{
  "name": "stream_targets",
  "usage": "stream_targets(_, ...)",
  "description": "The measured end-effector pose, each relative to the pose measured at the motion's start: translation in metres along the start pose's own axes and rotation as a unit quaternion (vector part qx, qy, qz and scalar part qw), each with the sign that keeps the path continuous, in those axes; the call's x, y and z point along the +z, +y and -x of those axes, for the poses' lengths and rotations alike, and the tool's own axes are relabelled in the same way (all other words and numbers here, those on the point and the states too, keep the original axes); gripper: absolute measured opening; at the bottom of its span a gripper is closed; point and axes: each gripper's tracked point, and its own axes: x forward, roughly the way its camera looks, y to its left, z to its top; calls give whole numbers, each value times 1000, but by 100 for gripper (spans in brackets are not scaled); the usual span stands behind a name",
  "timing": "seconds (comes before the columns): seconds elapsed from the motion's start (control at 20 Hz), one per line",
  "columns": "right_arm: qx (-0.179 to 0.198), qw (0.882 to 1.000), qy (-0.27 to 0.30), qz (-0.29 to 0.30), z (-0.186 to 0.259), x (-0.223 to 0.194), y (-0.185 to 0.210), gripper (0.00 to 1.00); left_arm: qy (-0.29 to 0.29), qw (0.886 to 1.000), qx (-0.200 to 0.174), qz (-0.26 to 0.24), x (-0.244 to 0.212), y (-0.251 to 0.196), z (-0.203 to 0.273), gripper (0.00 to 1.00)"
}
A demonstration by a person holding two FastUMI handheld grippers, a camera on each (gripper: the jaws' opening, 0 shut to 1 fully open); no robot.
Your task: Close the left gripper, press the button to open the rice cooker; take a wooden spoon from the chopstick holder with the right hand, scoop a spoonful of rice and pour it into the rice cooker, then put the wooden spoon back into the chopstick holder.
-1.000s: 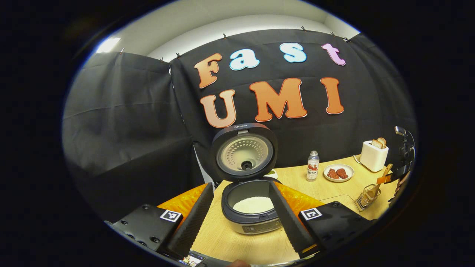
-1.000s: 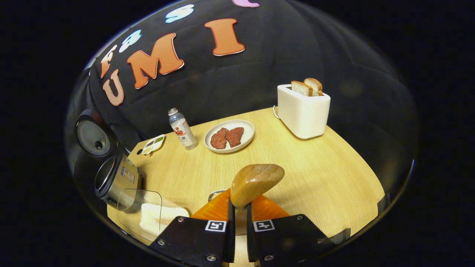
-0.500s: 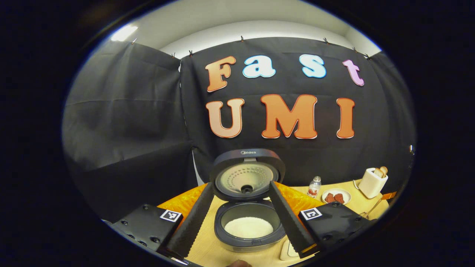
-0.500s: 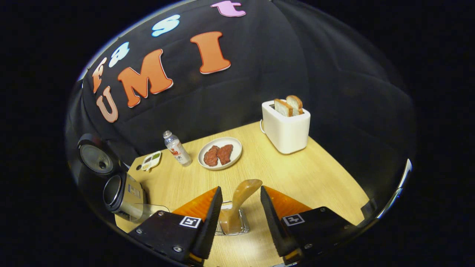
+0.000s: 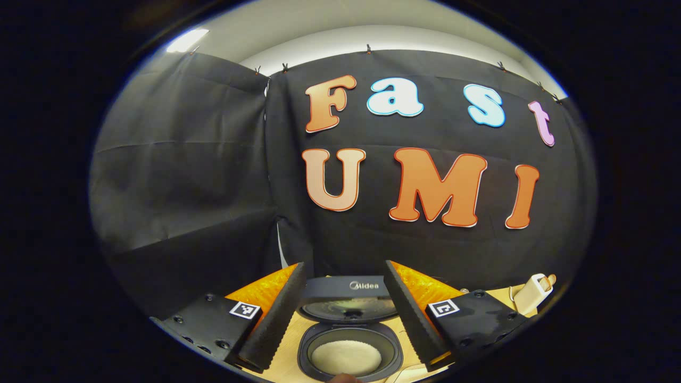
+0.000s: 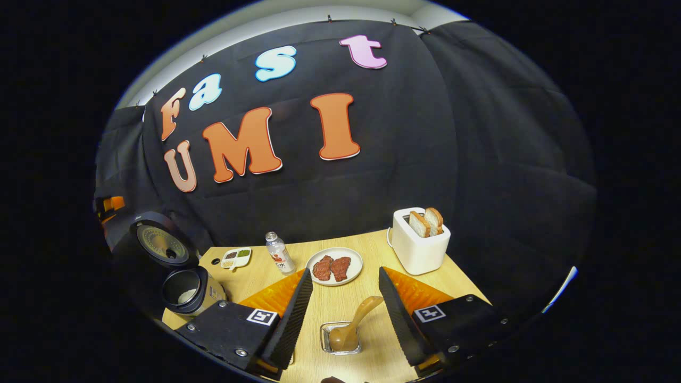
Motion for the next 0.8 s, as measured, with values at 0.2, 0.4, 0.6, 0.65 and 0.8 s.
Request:
stream_targets(0.2, 9, 1000, -13, 24, 8, 12, 12, 79, 55, 998, -5, -15, -9, -21, -53, 95)
stream_targets(0.4, 12, 999, -8, 30, 9, 13, 15, 80, 107, 993, 17, -40, -41, -22, -87, 95)
stream_targets(0.6, 18, 999, 3, 27, 8, 14, 21, 80, 164, 985, 50, -27, -78, -10, -90, 99)
stream_targets(0.65, 22, 999, 4, 27, 9, 14, 25, 80, 169, 984, 53, -30, -80, -11, -87, 100)
stream_targets(0.8, 35, 999, 8, 33, 9, 12, 43, 80, 209, 975, 58, -38, -106, -12, -63, 99)
